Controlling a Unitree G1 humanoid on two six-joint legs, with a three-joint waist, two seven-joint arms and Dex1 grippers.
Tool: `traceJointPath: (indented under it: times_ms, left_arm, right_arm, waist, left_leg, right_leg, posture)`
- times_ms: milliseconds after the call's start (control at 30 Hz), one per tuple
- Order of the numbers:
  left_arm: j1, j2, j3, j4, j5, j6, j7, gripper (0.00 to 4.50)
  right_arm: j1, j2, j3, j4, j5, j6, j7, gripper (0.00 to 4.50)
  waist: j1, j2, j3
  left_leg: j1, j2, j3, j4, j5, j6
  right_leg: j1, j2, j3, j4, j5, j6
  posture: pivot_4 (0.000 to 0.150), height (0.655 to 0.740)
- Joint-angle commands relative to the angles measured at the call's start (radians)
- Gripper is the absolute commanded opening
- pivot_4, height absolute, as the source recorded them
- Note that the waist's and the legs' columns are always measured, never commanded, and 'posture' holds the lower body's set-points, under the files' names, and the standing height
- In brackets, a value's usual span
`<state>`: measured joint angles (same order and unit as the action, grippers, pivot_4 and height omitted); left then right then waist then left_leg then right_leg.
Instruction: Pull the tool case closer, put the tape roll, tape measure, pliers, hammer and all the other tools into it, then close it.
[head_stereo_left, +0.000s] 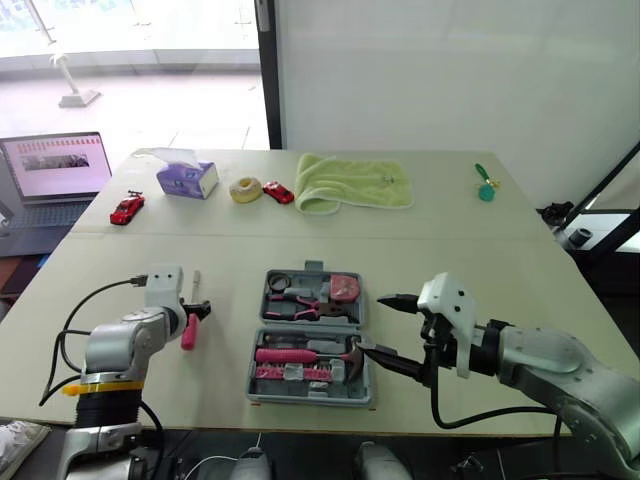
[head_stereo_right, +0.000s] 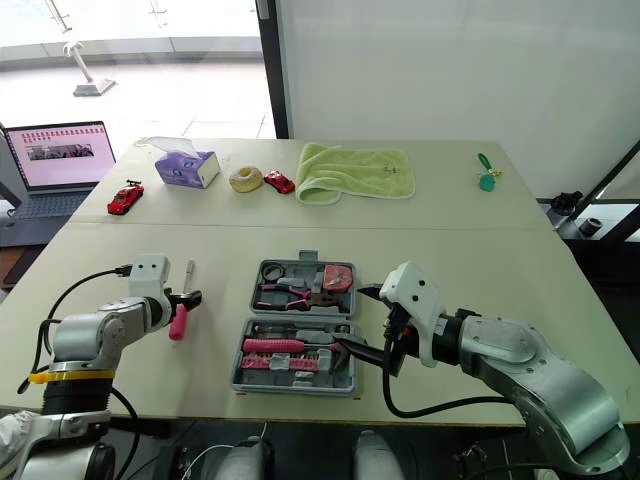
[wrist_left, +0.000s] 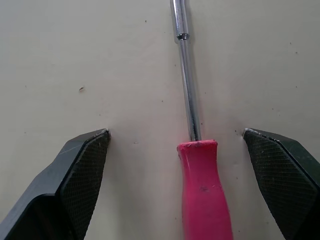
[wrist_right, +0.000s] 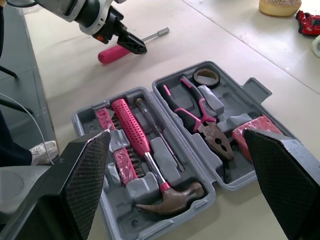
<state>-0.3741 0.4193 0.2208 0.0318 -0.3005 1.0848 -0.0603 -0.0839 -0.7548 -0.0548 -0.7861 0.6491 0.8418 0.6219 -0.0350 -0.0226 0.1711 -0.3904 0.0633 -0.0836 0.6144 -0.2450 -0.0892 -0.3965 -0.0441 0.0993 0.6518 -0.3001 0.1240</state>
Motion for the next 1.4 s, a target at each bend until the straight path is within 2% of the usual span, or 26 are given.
traceJointPath:
  times_ms: [33, 267, 367, 533, 567, 600, 967, 1100, 1167, 1233, 1333, 1400]
  left_arm:
    - [0.017, -0.038, 0.007, 0.028, 0.005, 0.043, 0.007, 4.50]
    - [0.067, -0.078, 0.029, -0.050, 0.008, 0.088, 0.014, 4.50]
    - [0.070, -0.093, 0.050, -0.057, 0.012, 0.082, 0.020, 3.68]
    - [0.061, -0.110, 0.075, -0.043, 0.023, 0.046, 0.015, 1.08]
    - [0.055, -0.113, 0.078, -0.029, 0.025, 0.029, 0.012, 0.67]
    - [0.052, -0.120, 0.084, -0.021, 0.027, 0.012, 0.013, 0.58]
    - [0.063, -0.094, 0.020, -0.039, 0.076, -0.011, 0.003, 0.58]
    - [0.052, -0.089, 0.016, 0.027, 0.087, -0.039, -0.011, 0.58]
    - [0.050, -0.094, 0.010, 0.053, 0.087, -0.050, -0.018, 1.64]
    - [0.047, -0.101, 0.010, 0.086, 0.089, -0.068, -0.018, 2.32]
    - [0.035, -0.108, 0.022, 0.118, 0.088, -0.092, -0.016, 3.78]
    - [0.027, -0.109, 0.020, 0.131, 0.089, -0.104, -0.019, 3.78]
  right_arm:
    - [-0.004, -0.005, -0.012, -0.047, 0.011, 0.002, -0.017, 4.46]
    - [-0.026, -0.012, -0.010, -0.042, 0.029, 0.023, -0.016, 4.46]
    - [-0.038, -0.017, 0.000, -0.028, 0.021, 0.023, -0.013, 4.50]
    - [-0.038, -0.018, 0.004, -0.019, 0.020, 0.020, -0.012, 4.50]
    - [-0.038, -0.016, 0.008, -0.011, 0.017, 0.018, -0.011, 4.50]
    - [-0.038, -0.015, 0.013, -0.006, 0.011, 0.013, -0.011, 4.50]
    - [-0.036, -0.012, 0.034, 0.011, -0.016, 0.002, -0.006, 4.50]
    - [-0.049, -0.004, 0.046, 0.017, -0.027, 0.003, -0.017, 4.50]
    - [-0.052, -0.005, 0.041, 0.012, -0.019, 0.010, -0.019, 4.50]
    - [-0.047, -0.010, 0.037, 0.008, -0.019, 0.016, -0.022, 4.50]
    - [-0.044, -0.011, 0.030, 0.007, -0.017, 0.021, -0.026, 4.50]
    - [-0.048, -0.011, 0.031, 0.012, -0.019, 0.019, -0.026, 4.50]
  waist:
    - [0.002, 0.001, -0.001]
    - [0.001, 0.002, -0.001]
    - [0.000, 0.003, -0.002]
    - [0.007, 0.003, -0.002]
    - [0.012, 0.003, -0.002]
    - [0.016, 0.004, -0.002]
    - [0.022, 0.006, -0.004]
    - [0.022, 0.007, -0.004]
    - [0.023, 0.008, -0.005]
    - [0.022, 0.009, -0.005]
    - [0.020, 0.012, -0.007]
    - [0.018, 0.015, -0.009]
  left_leg:
    - [0.000, 0.000, 0.000, 0.000, 0.000, 0.000]
    - [0.000, -0.001, 0.000, 0.000, 0.000, 0.000]
    - [0.001, -0.001, 0.000, 0.000, 0.000, 0.000]
    - [0.001, -0.001, 0.000, 0.000, 0.000, 0.000]
    - [0.001, -0.001, 0.000, 0.000, 0.000, 0.000]
    - [0.001, -0.001, 0.000, 0.000, 0.000, 0.000]
    - [0.002, -0.002, 0.000, 0.000, 0.000, 0.000]
    - [0.002, -0.002, 0.000, 0.000, 0.000, 0.000]
    - [0.003, -0.001, 0.000, 0.000, 0.000, 0.000]
    - [0.003, -0.002, 0.000, 0.000, 0.000, 0.000]
    - [0.003, -0.002, 0.000, 0.000, 0.000, 0.000]
    - [0.004, -0.001, 0.000, 0.000, 0.000, 0.000]
  right_leg:
    - [0.000, 0.000, 0.000, 0.000, 0.000, 0.000]
    - [0.000, -0.001, 0.000, 0.000, 0.000, 0.000]
    - [0.001, -0.001, 0.000, 0.000, 0.000, 0.000]
    - [0.001, -0.001, 0.000, -0.001, 0.000, 0.000]
    - [0.001, -0.001, 0.000, -0.001, 0.000, 0.000]
    - [0.002, -0.001, 0.000, -0.001, 0.000, 0.000]
    - [0.003, -0.001, 0.000, -0.001, 0.000, 0.000]
    - [0.003, -0.001, 0.000, -0.001, 0.000, 0.000]
    - [0.003, -0.001, 0.000, -0.001, 0.000, 0.000]
    - [0.004, -0.001, 0.000, -0.001, 0.000, 0.000]
    - [0.004, -0.001, 0.000, -0.002, 0.000, 0.000]
    - [0.004, -0.001, 0.000, -0.002, 0.000, 0.000]
  posture:
    - [0.150, 0.7400]
    - [0.150, 0.7400]
    - [0.150, 0.7400]
    - [0.150, 0.7400]
    - [0.150, 0.7400]
    - [0.150, 0.7400]
    - [0.150, 0.7400]
    - [0.150, 0.7400]
    - [0.150, 0.7400]
    - [0.150, 0.7400]
    - [0.150, 0.7400]
    - [0.150, 0.7400]
